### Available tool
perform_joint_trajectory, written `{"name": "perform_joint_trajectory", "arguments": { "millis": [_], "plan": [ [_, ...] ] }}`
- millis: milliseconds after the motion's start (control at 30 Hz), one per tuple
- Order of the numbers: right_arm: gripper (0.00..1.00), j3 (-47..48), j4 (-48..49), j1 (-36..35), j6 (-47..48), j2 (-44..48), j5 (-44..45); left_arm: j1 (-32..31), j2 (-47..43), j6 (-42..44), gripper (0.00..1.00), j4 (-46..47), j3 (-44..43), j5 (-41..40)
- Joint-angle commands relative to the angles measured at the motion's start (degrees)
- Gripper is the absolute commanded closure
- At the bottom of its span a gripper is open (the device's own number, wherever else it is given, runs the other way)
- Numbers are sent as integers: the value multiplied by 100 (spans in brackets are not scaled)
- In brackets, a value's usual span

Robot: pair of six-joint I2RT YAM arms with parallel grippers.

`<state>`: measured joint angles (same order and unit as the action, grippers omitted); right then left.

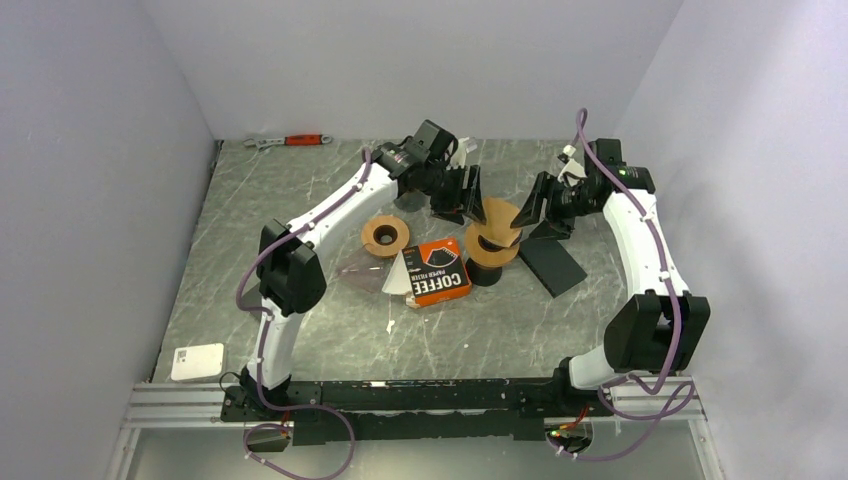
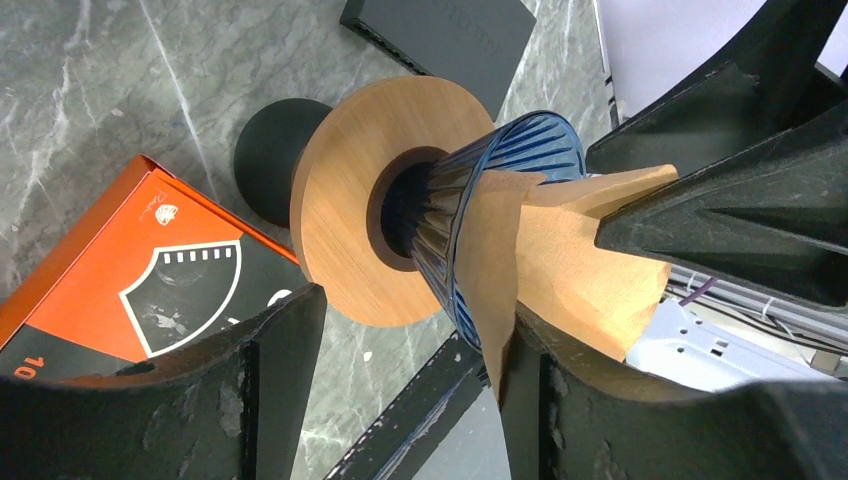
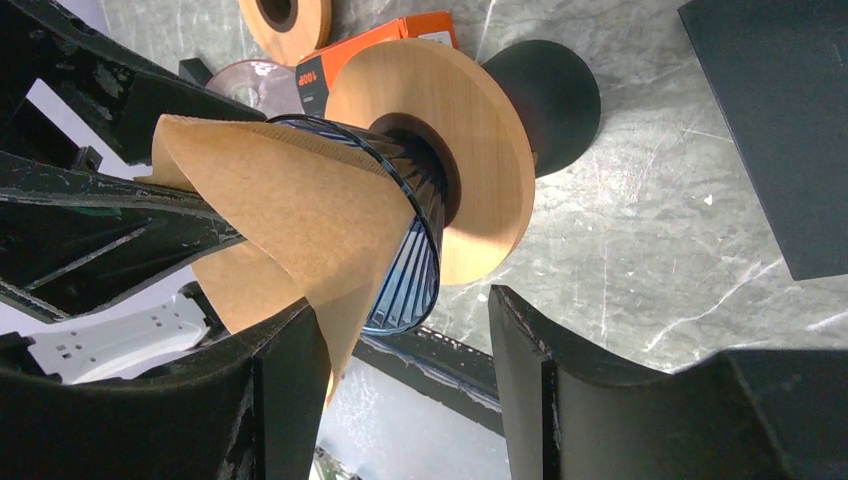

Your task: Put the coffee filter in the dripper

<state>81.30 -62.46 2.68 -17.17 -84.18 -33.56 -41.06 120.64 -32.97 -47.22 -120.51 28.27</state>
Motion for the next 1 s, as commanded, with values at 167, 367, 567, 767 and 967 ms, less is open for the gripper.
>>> {"name": "perform_joint_trajectory", "arguments": {
  "millis": [167, 367, 567, 767, 967],
  "plan": [
    [43, -220, 354, 22, -10, -57, -2, -12, 80, 267, 37, -166, -278, -250],
    [45, -470, 493, 22, -41, -19, -19, -38, 103, 343, 38, -62, -302, -254],
    [51, -568, 652, 22, -83, -55, -176, -73, 203, 382, 42, -136, -370, -222],
    [53, -610, 744, 22, -96, -122, -235, -85, 206, 498, 46, -303, -363, -425],
    [54, -705, 811, 22, -78, -193, -265, -87, 176, 572, 47, -392, -299, -604]
  ]
}}
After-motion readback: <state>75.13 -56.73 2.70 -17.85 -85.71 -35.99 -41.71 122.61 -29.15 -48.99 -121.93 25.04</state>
